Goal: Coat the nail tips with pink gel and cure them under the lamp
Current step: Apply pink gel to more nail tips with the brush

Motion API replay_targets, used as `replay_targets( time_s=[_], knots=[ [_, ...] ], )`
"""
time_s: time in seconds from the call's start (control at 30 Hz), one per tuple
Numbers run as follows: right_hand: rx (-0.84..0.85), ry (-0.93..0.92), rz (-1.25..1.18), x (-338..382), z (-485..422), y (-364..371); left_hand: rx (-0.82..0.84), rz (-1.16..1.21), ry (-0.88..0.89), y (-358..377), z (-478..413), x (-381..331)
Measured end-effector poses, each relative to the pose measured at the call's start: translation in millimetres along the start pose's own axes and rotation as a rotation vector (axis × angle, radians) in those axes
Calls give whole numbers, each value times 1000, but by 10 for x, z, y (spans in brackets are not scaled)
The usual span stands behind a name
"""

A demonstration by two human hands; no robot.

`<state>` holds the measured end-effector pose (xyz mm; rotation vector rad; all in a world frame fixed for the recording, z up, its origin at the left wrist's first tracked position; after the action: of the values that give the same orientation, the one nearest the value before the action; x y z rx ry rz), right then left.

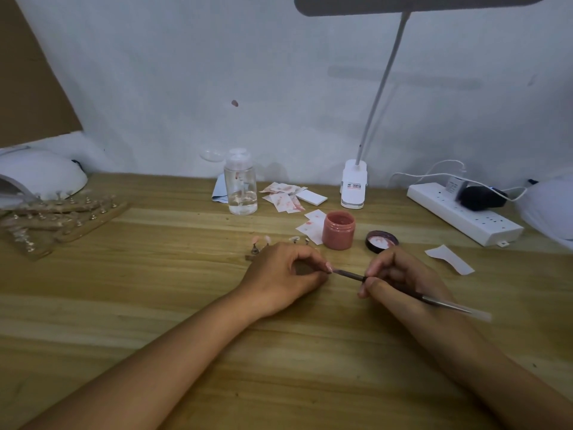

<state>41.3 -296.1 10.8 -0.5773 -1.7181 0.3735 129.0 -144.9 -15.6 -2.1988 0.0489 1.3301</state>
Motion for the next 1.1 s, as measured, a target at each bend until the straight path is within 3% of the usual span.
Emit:
replay_targets(
  time_s=[0.57, 0.8, 1.1],
  knots=[
    [-16, 0, 9, -21, -5, -16, -5, 2, -31, 5, -9, 43],
    [-60, 9, -128, -89, -21, -35, -15, 36, -23, 1, -16, 40],
    [-5, -19, -51, -36, -7, 16, 4, 23, -4, 13, -6, 7]
  ],
)
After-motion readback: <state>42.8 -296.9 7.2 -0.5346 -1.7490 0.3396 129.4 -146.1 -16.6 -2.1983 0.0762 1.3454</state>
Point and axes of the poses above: each hand's wrist, its own z-axis away from the middle knuckle, its own y-axis out of the palm, x = y × z, the point moved 7 cm from there along -z, towards the middle knuckle, and after that the axes turned 14 degrees about z, right-handed, at the moved point
